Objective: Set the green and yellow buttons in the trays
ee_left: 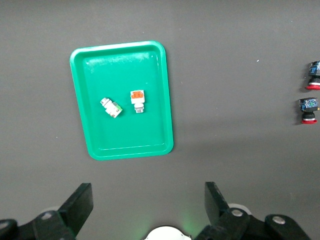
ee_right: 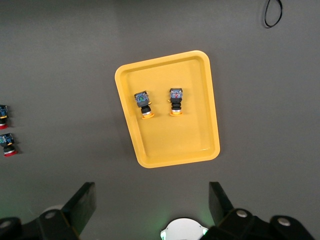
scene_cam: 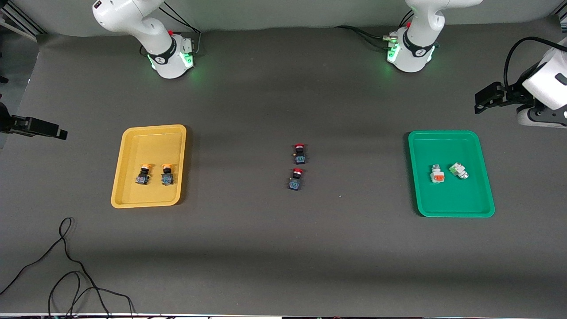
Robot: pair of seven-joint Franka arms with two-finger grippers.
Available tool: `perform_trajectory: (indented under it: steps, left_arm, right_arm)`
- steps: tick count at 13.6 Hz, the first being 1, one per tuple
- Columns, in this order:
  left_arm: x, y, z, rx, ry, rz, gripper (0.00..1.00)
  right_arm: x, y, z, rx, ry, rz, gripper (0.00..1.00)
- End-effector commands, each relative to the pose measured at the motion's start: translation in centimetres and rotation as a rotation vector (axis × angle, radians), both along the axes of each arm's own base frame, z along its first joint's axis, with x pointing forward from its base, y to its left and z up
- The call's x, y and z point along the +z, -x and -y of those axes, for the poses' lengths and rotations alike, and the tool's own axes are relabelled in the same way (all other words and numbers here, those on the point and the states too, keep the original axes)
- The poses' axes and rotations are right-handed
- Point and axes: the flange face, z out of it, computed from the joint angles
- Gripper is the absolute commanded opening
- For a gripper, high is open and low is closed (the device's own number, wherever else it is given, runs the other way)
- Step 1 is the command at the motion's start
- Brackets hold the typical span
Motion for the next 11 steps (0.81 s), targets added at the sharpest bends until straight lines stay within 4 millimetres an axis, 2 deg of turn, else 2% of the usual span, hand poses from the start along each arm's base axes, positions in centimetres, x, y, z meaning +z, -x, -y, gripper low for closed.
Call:
perform_trajectory:
  steps: [1, 5, 8, 11]
  left_arm:
    - [0.5, 0.7, 0.1, 0.013, 0.000, -0.004, 0.99]
    - [0.5, 0.7, 0.1, 0.013, 0.000, -0.004, 0.99]
    - [0.4, 0.7, 0.1, 0.013, 0.000, -0.006, 0.99]
    - [0.5, 0.7, 0.1, 0.013, 0.000, -0.004, 0.99]
  right_arm:
    - [0.0, -0.2, -0.5, -0.010, 0.010, -0.013, 1.00]
    - [-0.3, 0.0, -0.1, -0.015, 0.003, -0.020, 1.00]
    - [-0.5, 0.9, 2.4, -0.039, -0.046, -0.022, 1.00]
    - [-0.3, 1.3, 2.9, -0.008, -0.040, -0.024, 1.00]
